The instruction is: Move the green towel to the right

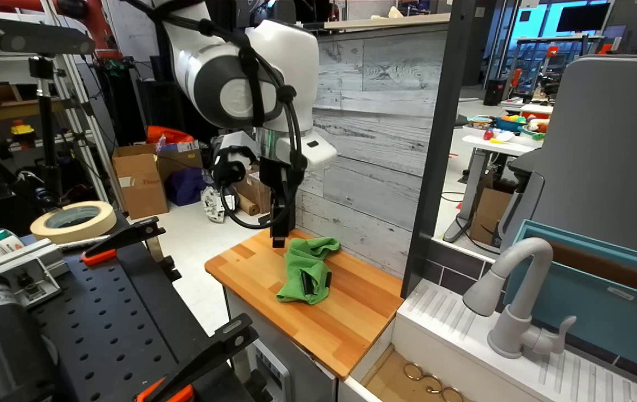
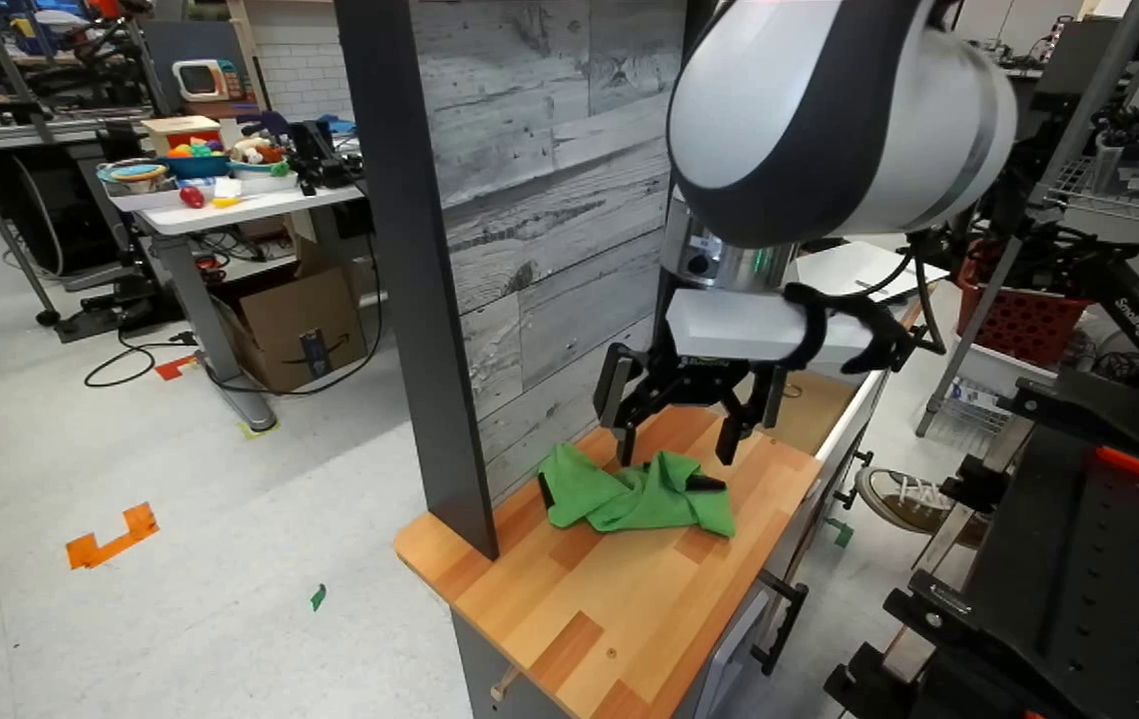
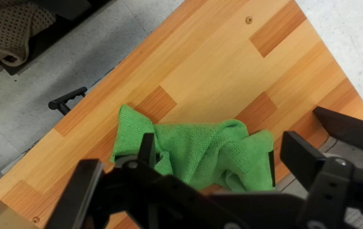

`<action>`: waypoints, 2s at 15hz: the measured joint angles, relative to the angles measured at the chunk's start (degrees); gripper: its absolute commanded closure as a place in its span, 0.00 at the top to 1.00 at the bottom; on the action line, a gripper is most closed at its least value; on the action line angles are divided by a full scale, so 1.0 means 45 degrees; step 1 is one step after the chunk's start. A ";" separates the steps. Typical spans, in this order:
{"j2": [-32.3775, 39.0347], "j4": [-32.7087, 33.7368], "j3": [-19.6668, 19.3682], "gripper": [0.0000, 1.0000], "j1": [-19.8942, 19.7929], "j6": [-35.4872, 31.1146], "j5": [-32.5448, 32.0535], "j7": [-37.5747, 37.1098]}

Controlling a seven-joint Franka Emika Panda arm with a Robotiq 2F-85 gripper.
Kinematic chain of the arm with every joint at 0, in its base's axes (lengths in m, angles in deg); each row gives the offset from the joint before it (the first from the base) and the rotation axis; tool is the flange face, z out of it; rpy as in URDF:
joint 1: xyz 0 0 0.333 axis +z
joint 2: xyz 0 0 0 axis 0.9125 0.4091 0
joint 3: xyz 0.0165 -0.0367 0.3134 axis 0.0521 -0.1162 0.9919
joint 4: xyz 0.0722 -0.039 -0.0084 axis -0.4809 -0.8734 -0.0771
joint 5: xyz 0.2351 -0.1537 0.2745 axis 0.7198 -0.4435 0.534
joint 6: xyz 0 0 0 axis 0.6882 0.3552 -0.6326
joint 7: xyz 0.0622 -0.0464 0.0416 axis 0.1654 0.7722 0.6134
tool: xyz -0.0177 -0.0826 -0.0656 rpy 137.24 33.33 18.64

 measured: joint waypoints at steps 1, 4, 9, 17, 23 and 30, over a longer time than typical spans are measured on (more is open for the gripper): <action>0.0337 0.0358 -0.0021 1.00 0.0000 -0.0005 0.0019 -0.0107; 0.1404 0.1354 -0.0032 1.00 -0.0001 -0.0010 0.0093 -0.0348; 0.3044 0.2697 -0.0031 1.00 -0.0004 -0.0462 0.0337 -0.0441; 0.4905 0.4253 -0.0020 1.00 -0.0262 -0.1234 0.0444 -0.0441; 0.5224 0.4570 -0.0036 1.00 -0.0852 -0.1234 0.0456 -0.0441; 0.5275 0.4662 -0.0076 1.00 -0.2288 -0.1232 0.0551 -0.0439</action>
